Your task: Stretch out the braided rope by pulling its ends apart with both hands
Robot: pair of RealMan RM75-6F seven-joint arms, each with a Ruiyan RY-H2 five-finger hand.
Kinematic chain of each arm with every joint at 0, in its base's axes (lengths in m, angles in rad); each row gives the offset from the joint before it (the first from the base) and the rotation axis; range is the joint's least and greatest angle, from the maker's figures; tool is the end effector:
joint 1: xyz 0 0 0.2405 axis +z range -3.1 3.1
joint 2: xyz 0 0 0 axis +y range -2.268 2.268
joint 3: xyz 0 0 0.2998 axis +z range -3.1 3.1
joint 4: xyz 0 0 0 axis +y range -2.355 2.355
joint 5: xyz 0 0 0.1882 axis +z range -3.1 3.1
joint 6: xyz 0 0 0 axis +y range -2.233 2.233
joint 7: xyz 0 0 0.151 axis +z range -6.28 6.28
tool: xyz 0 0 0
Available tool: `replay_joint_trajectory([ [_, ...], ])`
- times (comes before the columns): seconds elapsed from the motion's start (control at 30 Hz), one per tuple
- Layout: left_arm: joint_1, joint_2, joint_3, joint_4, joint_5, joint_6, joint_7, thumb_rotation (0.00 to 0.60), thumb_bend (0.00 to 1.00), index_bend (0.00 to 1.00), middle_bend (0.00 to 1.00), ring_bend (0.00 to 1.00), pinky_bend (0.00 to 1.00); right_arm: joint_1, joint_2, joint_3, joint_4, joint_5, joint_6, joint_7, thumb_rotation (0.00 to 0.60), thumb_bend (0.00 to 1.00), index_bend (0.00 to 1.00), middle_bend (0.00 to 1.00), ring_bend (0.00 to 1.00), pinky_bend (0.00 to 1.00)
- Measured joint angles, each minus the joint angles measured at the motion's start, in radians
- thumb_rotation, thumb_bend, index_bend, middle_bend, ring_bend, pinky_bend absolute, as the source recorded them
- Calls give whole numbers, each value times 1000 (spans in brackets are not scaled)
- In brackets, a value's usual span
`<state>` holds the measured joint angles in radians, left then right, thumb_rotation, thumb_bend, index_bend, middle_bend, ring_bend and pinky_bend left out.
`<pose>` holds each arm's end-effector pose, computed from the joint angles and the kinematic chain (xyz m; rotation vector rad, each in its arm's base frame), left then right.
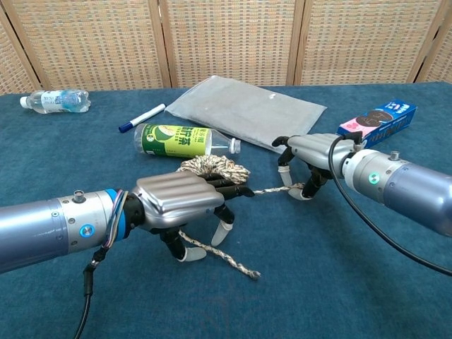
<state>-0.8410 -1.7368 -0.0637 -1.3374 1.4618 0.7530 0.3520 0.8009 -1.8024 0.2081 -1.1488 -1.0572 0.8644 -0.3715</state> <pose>-0.1288 0.3251 -0.0990 -2.4255 -0.5877 -0.8547 -0.1779 -0.3948 -0.0736 1.8775 -0.9655 0.8227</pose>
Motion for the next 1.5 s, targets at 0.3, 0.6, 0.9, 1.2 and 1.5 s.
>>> replay_joint_trajectory([
  [0.3,-7,-12,9,13,-16,3,-6,600,379,586,0,0,0,2,2,2,5,1,-4,5,600,383,664,37,0,0],
  [0.6,-11,-11,13,17,-20,18,-27,600,419,624,0,0,0,0,4,1,10,5,-5,3,600,382,666,38,0,0],
  [0.9,-12,-2,21,12,-5,45,-42,600,460,741,0,0,0,-2,-3,-3,19,5,-6,3,600,383,668,38,0,0],
  [1.2,-4,32,30,5,-4,62,-45,600,799,763,0,0,0,-4,0,-3,15,5,-2,-2,600,383,668,38,0,0],
  [1.5,12,98,41,-25,8,98,-51,600,840,796,0,0,0,-8,7,-1,7,14,7,-18,600,384,669,39,0,0],
])
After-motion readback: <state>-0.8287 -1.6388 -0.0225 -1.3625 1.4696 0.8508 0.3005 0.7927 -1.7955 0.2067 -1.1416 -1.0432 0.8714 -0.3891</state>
